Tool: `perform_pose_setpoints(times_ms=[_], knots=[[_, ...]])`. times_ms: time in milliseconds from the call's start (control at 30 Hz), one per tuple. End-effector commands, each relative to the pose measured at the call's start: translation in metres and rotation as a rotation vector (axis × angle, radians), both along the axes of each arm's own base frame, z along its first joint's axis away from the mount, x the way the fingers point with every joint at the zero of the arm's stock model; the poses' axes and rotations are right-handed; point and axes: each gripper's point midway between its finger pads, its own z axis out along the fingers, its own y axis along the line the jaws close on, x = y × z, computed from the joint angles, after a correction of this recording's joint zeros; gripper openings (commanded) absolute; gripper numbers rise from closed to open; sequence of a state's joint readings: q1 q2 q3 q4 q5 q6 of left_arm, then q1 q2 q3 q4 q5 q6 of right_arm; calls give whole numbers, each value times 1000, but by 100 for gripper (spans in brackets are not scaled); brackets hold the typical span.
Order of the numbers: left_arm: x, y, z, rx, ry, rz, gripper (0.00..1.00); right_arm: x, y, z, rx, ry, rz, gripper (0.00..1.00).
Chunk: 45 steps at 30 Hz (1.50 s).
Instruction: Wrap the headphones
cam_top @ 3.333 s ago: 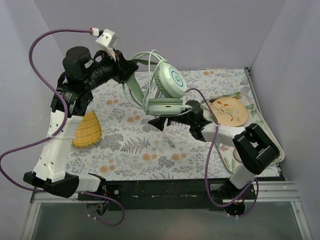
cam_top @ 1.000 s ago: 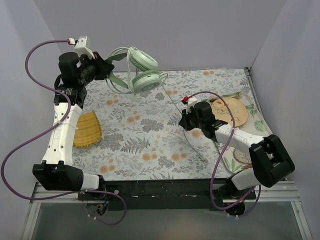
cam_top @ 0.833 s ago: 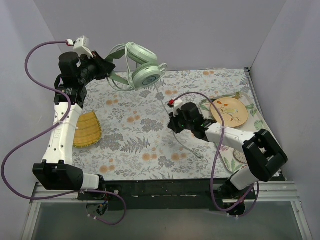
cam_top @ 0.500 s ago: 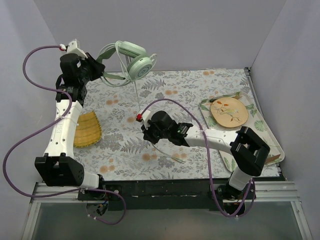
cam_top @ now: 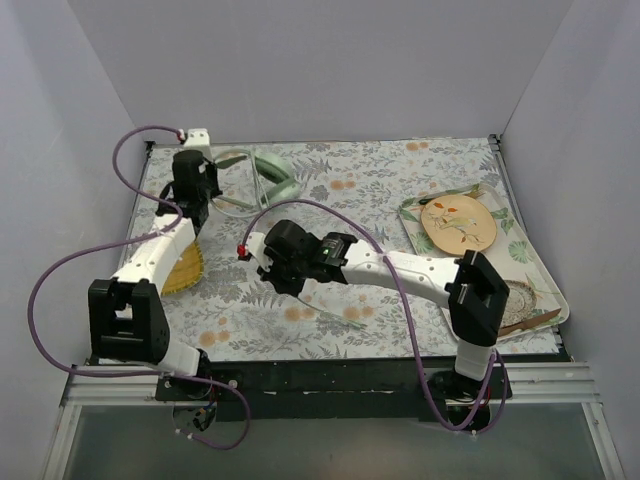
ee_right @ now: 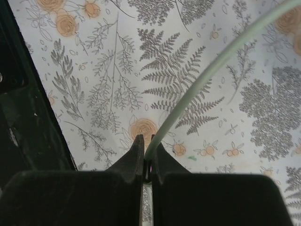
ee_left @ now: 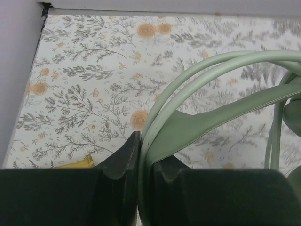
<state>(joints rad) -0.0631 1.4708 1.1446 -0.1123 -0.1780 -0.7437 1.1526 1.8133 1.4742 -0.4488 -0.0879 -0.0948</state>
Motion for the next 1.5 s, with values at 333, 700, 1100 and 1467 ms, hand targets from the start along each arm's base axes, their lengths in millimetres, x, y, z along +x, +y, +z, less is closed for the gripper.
perform_pose_setpoints(times_ms=[333,700,1100,1467], knots=[[-86,-95,-14,507,-130,-608,0,132,-88,99,-72,-244,-281,1],[-137,-152,-18,223,-1,-898,0,186,-99,102,-45,-283,-308,1],[-182,-208,91,-210,-38,-1107,0,153,-76,130,434,-233,-85,20],[-194,-216,152,-323,-87,-1126,0,110,-52,126,682,-91,82,44]])
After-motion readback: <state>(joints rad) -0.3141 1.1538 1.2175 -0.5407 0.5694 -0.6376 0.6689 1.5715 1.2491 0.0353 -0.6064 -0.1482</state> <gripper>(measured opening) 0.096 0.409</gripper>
